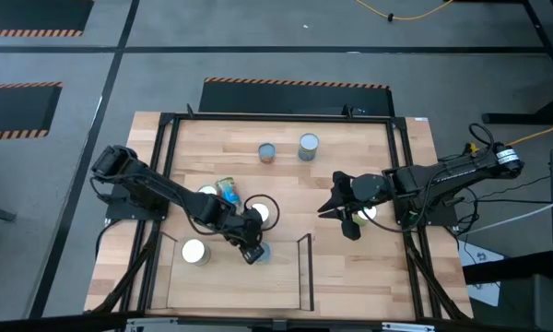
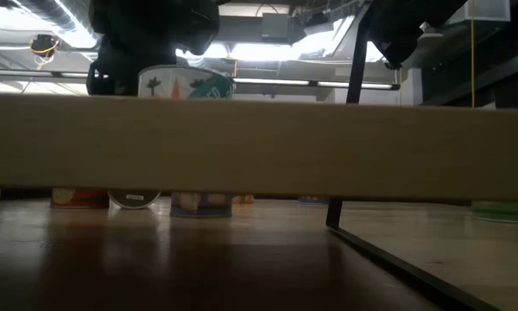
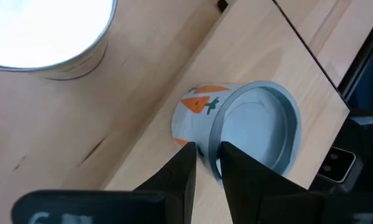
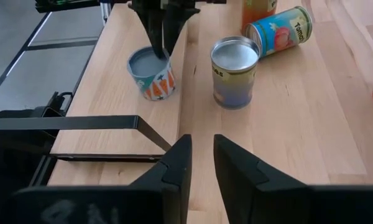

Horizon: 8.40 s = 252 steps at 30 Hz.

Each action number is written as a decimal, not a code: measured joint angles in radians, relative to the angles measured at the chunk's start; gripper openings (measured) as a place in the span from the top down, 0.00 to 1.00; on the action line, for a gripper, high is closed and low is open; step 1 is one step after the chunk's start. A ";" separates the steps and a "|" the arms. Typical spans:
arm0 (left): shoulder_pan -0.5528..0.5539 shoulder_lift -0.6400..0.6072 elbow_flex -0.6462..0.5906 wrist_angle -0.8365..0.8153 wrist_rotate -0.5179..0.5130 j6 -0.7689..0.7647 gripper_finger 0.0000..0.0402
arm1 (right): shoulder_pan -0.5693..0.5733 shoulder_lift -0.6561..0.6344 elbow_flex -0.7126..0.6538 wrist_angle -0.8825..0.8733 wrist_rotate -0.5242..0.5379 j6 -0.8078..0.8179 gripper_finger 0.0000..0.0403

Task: Pick and place cans onto a shelf
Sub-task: Put the small canned carrot on the shelf, then put the canned pineapple on the shelf

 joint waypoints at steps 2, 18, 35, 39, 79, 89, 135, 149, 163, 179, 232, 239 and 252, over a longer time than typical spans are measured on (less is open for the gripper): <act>0.000 0.000 0.000 0.000 0.000 0.000 0.83 | 0.000 0.000 0.000 0.000 0.000 0.000 0.82; -0.006 -0.001 0.000 -0.009 0.051 0.010 0.98 | 0.000 0.000 0.000 0.000 0.000 0.001 0.82; -0.251 -0.044 0.347 -0.335 0.023 -0.150 1.00 | 0.000 0.001 0.000 0.002 0.000 -0.027 0.82; -0.345 -0.044 0.378 -0.387 -0.013 -0.300 1.00 | 0.000 0.001 0.000 0.002 0.000 -0.046 0.82; -0.542 0.089 0.378 -0.738 0.015 -0.649 0.99 | 0.000 0.001 0.000 0.004 0.000 -0.076 0.82; -0.541 0.139 0.377 -0.745 0.043 -0.646 0.98 | 0.001 0.001 0.000 0.004 0.000 -0.077 0.82; -0.541 0.163 0.377 -0.782 0.041 -0.646 0.83 | 0.001 0.001 0.000 0.003 0.000 -0.080 0.82; -0.541 0.163 0.377 -0.697 0.032 -0.645 0.85 | 0.001 0.001 0.000 0.003 0.000 -0.080 0.82; -0.541 0.163 0.377 -0.602 0.008 -0.645 0.85 | 0.001 0.001 0.000 0.003 0.000 -0.080 0.82; -0.530 0.163 0.377 -0.533 -0.068 -0.616 0.85 | 0.001 0.001 0.000 0.003 0.000 -0.077 0.82; -0.525 0.163 0.377 -0.583 -0.019 -0.622 0.88 | 0.001 0.001 0.000 0.002 0.000 -0.079 0.82; -0.525 0.163 0.377 -0.583 -0.020 -0.622 0.90 | 0.001 0.001 0.000 0.002 0.000 -0.079 0.82; -0.514 0.158 0.377 -0.553 -0.017 -0.611 0.90 | 0.001 0.001 0.000 0.003 0.000 -0.079 0.82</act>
